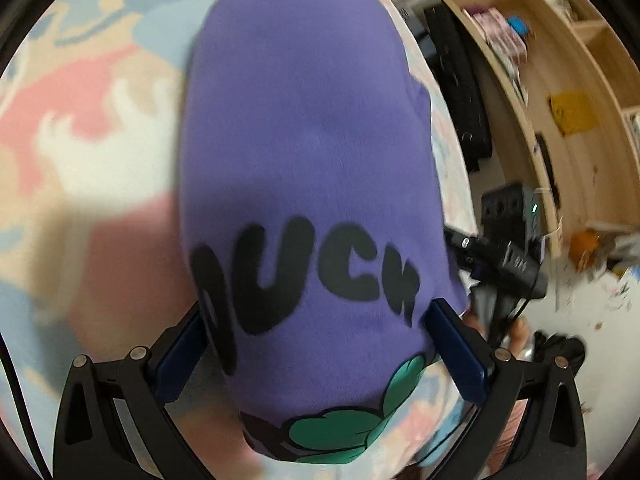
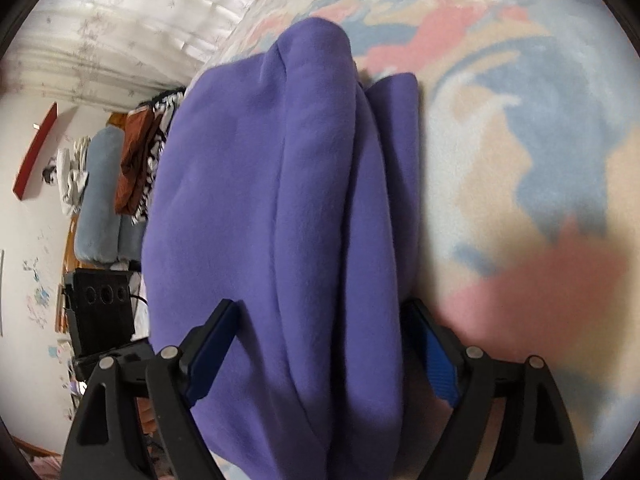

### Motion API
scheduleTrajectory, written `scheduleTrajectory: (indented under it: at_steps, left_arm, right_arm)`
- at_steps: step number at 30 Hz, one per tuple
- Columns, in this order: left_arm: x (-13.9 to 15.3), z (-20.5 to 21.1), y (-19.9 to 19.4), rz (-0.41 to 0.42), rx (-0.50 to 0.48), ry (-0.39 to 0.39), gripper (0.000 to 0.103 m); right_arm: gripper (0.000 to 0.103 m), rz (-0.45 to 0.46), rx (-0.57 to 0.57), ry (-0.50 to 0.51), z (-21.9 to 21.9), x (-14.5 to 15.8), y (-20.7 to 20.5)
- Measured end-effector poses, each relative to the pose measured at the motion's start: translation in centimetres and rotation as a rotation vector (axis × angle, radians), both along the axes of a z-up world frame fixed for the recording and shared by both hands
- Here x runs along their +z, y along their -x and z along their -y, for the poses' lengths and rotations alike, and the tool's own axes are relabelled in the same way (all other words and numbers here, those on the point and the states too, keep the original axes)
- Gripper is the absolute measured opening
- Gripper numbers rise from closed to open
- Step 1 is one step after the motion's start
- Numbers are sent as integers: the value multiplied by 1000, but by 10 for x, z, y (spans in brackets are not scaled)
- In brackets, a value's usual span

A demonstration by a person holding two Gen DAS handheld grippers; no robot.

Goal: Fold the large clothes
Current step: 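Lift the folded purple hoodie with both tools and carry it to the clothes stack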

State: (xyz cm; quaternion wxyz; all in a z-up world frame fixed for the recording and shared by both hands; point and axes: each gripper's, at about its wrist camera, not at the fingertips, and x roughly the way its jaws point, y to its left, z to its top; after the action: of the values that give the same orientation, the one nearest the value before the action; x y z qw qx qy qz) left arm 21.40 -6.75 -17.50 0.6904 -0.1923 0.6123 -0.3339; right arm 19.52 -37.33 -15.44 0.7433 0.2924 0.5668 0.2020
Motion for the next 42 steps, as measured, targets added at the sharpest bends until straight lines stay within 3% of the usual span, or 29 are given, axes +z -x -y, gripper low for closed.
scheduleTrajectory:
  at_steps: [7, 13, 15, 19, 22, 24, 28, 33, 42]
  left_arm:
    - [-14, 7, -2, -14, 14, 64, 103]
    - [-14, 14, -4, -25, 27, 62, 103]
    - [-11, 17, -3, -8, 36, 48, 103]
    - [1, 20, 2, 41, 38, -38, 102]
    - [17, 22, 5, 97, 38, -84, 98]
    - [32, 17, 10, 147, 41, -106, 96]
    - [69, -9, 22, 239, 78, -112, 94]
    - [111, -60, 36, 286, 155, -75, 93]
    - [189, -196, 72, 465, 284, -49, 93]
  right_arm:
    - [93, -17, -5, -43, -4, -10, -11]
    - [98, 21, 0, -46, -12, -11, -13]
    - [93, 44, -6, -38, -12, -10, -10]
    - [55, 72, -26, -71, -12, -6, -2]
    - [43, 146, -29, -11, -20, 9, 8]
    - [40, 180, -27, 21, -27, 18, 14]
    - [38, 247, -5, 47, -53, 41, 32]
    - [38, 328, 10, -3, -88, 77, 53]
    - [38, 478, 126, -35, -181, 145, 63]
